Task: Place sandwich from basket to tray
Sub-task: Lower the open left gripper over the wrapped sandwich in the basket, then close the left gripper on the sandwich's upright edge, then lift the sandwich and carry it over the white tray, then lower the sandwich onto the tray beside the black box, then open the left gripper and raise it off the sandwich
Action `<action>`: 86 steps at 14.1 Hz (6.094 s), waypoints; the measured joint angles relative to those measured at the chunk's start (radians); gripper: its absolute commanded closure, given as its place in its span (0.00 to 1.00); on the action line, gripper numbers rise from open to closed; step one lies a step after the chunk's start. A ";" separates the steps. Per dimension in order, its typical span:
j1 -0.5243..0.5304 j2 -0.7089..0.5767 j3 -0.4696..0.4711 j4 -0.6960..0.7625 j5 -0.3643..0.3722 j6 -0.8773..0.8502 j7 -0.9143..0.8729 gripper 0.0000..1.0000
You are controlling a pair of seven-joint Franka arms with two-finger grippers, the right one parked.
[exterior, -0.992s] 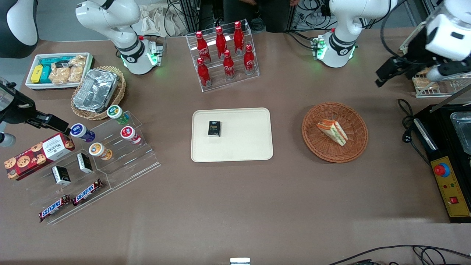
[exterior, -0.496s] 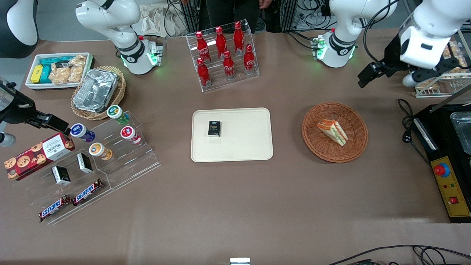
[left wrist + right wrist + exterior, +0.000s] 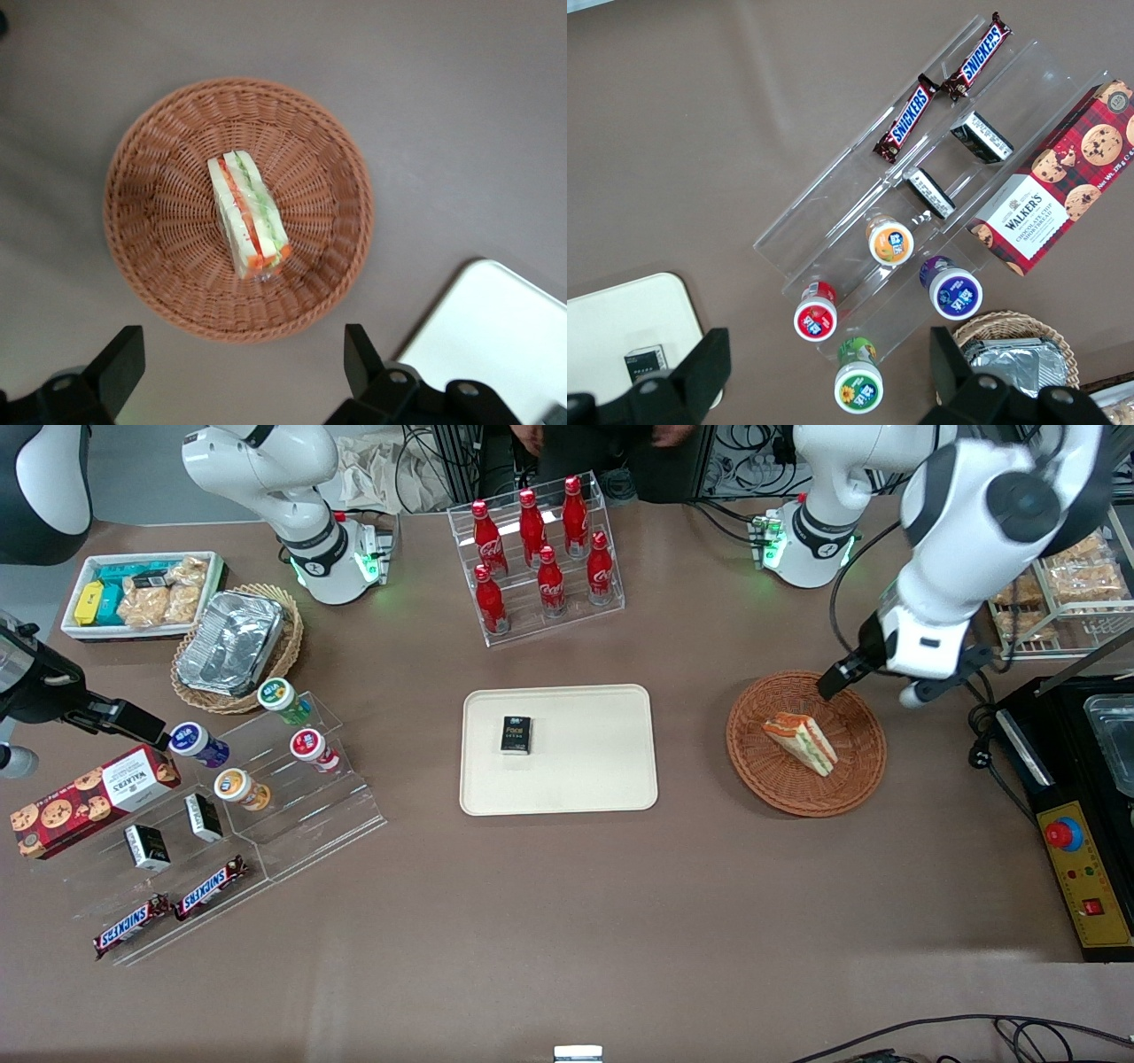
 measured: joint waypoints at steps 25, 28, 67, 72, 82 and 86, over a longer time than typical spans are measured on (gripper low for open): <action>0.000 0.413 0.005 -0.141 0.075 0.546 -0.231 0.76; -0.001 0.430 0.004 -0.141 0.075 0.560 -0.243 1.00; -0.223 0.633 -0.340 0.323 0.139 0.313 0.036 1.00; -0.226 0.736 -0.340 0.326 0.204 0.372 0.034 1.00; -0.238 0.715 -0.327 0.393 0.340 0.383 -0.070 0.00; -0.212 0.480 -0.317 0.419 0.347 0.141 -0.054 0.00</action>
